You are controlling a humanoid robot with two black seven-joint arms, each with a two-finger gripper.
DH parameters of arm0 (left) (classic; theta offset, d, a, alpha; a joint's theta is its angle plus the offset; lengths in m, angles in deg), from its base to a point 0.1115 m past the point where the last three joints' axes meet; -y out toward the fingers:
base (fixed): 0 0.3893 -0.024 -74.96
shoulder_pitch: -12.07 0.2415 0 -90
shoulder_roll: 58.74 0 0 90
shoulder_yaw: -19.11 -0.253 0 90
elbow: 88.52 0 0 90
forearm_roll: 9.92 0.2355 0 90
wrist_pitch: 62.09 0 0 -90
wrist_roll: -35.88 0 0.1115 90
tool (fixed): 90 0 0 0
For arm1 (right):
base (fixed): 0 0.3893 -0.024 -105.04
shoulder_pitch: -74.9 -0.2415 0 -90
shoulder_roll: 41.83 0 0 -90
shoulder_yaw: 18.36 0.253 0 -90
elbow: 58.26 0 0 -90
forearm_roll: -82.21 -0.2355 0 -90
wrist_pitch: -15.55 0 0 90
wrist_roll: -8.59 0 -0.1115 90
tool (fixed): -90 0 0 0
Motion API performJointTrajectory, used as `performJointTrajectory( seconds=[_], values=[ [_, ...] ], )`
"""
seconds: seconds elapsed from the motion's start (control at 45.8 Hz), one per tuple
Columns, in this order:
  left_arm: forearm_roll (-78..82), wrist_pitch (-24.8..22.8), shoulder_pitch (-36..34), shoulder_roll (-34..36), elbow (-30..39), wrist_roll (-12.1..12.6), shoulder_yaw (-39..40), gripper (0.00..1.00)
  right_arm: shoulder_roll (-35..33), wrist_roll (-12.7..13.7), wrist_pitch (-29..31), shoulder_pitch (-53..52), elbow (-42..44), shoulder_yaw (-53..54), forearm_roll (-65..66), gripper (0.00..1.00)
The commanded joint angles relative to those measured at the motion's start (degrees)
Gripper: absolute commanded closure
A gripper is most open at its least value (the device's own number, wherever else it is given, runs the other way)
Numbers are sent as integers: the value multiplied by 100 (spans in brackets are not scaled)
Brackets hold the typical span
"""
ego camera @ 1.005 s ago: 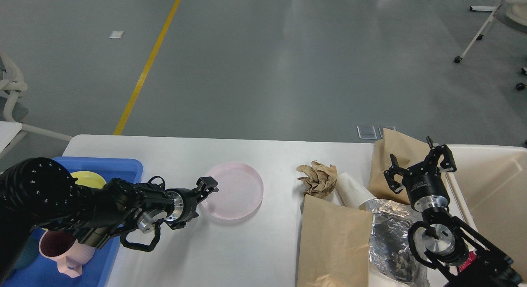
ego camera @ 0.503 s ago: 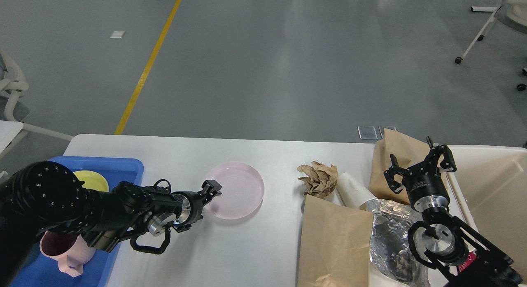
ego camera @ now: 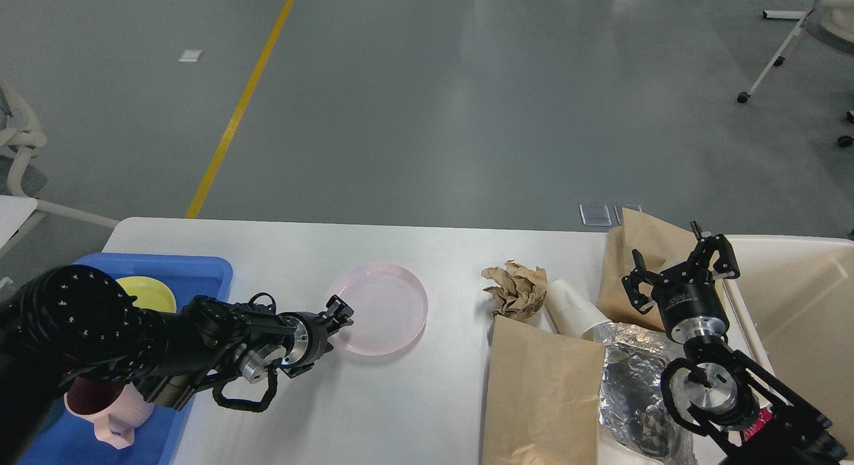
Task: Tidy desktop
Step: 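Reach the left gripper to the pink plate's edge and grip it, then lift the pink plate and carry it over the blue tray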
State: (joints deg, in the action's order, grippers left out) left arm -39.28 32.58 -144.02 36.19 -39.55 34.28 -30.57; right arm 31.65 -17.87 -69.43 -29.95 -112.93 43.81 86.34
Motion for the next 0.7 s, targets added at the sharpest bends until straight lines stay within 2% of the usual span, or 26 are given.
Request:
performJointTrajectory(
  seconds=[0.0,0.175,0.262,0.437,0.503,0.678],
  values=[
    [0,-1,0,8,-1,2,1,56,0,0,0,0,1,5,0,0],
    [27,-62,0,17,-1,116,1,69,0,0,0,0,1,-3,0,0],
    [18,-150,-9,26,-1,204,1,72,0,0,0,0,1,-3,0,0],
    [18,-194,-9,34,8,213,10,80,0,0,0,0,1,-3,0,0],
    [18,-264,-26,43,16,231,10,88,0,0,0,0,1,5,0,0],
    [18,-555,-62,52,16,248,1,100,0,0,0,0,1,-3,0,0]
  ],
)
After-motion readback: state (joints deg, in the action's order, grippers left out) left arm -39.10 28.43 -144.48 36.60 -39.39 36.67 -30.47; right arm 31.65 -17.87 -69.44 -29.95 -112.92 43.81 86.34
